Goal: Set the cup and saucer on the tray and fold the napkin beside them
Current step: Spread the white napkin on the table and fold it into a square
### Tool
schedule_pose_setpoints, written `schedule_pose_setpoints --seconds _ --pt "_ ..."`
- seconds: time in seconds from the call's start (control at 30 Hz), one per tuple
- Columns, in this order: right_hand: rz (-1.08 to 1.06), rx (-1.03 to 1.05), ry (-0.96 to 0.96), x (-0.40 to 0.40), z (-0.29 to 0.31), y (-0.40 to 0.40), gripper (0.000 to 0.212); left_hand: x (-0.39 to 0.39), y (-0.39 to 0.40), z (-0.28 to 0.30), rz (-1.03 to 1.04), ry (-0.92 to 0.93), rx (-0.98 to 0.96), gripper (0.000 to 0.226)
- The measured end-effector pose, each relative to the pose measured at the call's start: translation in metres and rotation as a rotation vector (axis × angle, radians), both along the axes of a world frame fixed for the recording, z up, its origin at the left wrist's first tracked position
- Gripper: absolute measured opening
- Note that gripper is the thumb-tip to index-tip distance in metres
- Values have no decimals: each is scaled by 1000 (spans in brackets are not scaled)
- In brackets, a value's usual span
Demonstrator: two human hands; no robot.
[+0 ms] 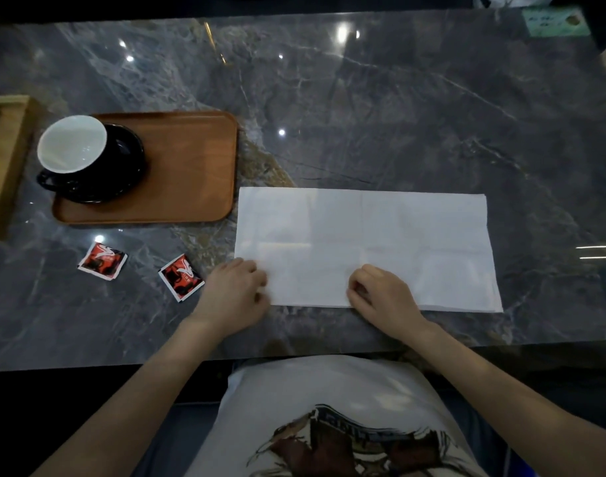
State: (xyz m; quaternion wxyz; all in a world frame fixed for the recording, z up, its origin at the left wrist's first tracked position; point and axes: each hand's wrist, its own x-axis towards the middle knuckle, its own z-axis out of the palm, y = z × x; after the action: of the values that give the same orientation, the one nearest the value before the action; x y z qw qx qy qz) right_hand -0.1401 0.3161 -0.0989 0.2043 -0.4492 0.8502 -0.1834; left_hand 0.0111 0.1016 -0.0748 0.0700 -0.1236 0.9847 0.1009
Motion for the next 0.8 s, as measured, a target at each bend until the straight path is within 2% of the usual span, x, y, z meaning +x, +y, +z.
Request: schedule_pose_setpoints --seconds 0.07,0.13,0.17,0.23,0.3,0.37,0.43,0.57,0.8 --pt "-147 -30 -144 -3 3 -2 6 -28 21 2 -16 105 66 30" --pt "-388 -147 -300 -1 8 -4 7 -56 52 -2 -73 186 117 31" --pt "-511 -226 -332 1 10 -6 9 -68 68 -7 -125 193 118 34" --pt "-647 -338 -253 4 10 -5 16 -88 92 -21 -217 164 103 43" --pt "-578 -339 -82 8 6 -6 27 -98 100 -35 -205 88 58 50" --pt "-463 -196 108 3 -5 4 41 -107 102 -47 -183 39 21 55" --pt "-399 4 210 -3 -15 17 49 -110 101 -54 -191 18 18 58" --pt "-391 247 223 -10 -24 47 61 -110 98 -59 -194 34 22 63" --pt "-478 343 231 -30 -25 104 66 -110 98 -58 -178 40 11 63"
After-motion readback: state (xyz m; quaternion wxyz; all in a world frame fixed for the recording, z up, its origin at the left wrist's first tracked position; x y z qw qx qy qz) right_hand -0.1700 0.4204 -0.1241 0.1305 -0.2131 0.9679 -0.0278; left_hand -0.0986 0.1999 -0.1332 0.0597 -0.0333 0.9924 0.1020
